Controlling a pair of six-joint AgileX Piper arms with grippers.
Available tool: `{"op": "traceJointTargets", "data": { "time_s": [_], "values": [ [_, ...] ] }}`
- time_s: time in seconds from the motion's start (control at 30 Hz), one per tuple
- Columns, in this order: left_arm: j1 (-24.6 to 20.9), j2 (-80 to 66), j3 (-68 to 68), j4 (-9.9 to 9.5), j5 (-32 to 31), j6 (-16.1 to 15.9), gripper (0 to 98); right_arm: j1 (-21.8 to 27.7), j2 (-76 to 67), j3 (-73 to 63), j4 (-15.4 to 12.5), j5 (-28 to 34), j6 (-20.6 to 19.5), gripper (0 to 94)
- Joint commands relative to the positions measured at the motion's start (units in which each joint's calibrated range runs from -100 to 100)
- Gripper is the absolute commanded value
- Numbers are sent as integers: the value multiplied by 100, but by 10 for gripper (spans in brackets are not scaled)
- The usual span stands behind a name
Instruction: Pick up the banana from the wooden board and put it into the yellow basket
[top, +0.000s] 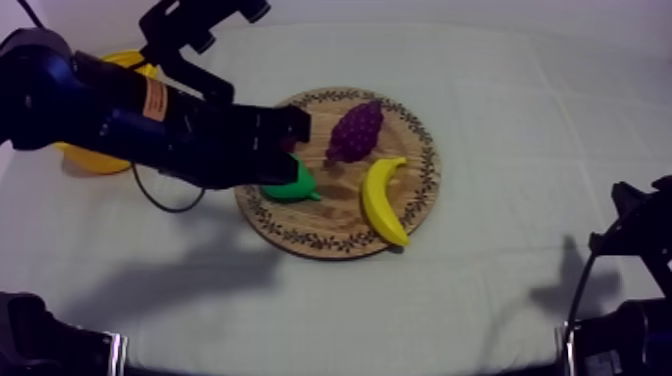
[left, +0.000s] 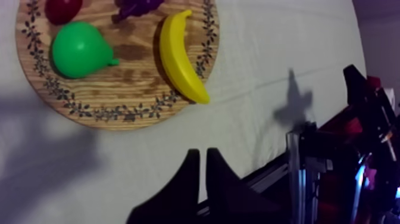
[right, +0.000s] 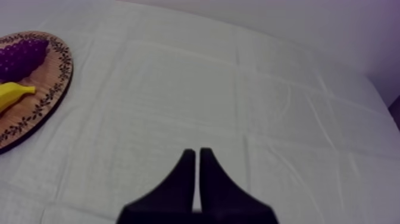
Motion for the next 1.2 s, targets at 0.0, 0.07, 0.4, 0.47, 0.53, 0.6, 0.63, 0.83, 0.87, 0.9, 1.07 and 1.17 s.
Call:
{"op": "traceJointTargets", "data": {
  "time_s": [0.0, 0.07, 0.4, 0.47, 0.53, 0.6, 0.63, 0.83, 0.87, 0.9, 1.07, 1.17],
  "values": [
    [-1, 9, 39, 6, -137, -46, 67, 1, -4, -3, -1, -2, -2, 6],
    [-2, 5, 117, 68, -290, -121, 195, 1, -4, -3, -1, -2, -2, 6],
    [-18, -70, 403, 325, -621, -455, 635, 1, -4, -3, -1, -2, -2, 6],
    [-22, -70, 418, 344, -635, -465, 641, 1, -4, -3, -1, -2, -2, 6],
    [-24, -40, 425, 369, -653, -465, 641, 1, -4, -3, -1, -2, -2, 6],
    [-25, 30, 425, 406, -678, -470, 640, 1, -4, -3, -1, -2, -2, 6],
    [-25, 80, 424, 434, -693, -481, 639, 1, -4, -3, -1, -2, -2, 6],
    [-21, 610, 344, 659, -820, -594, 634, 1, -4, -3, -1, -2, -2, 6],
    [-25, 731, 300, 698, -827, -623, 633, 1, -4, -3, -1, -2, -2, 6],
    [-29, 863, 242, 737, -829, -654, 632, 1, -4, -3, -1, -2, -2, 6],
    [-60, 1577, -210, 907, -732, -829, 632, 1, -4, -3, -1, -2, -2, 6],
    [-89, 2011, -521, 995, -626, -919, 633, 1, -4, -3, -1, -2, -2, 6]
  ]
}}
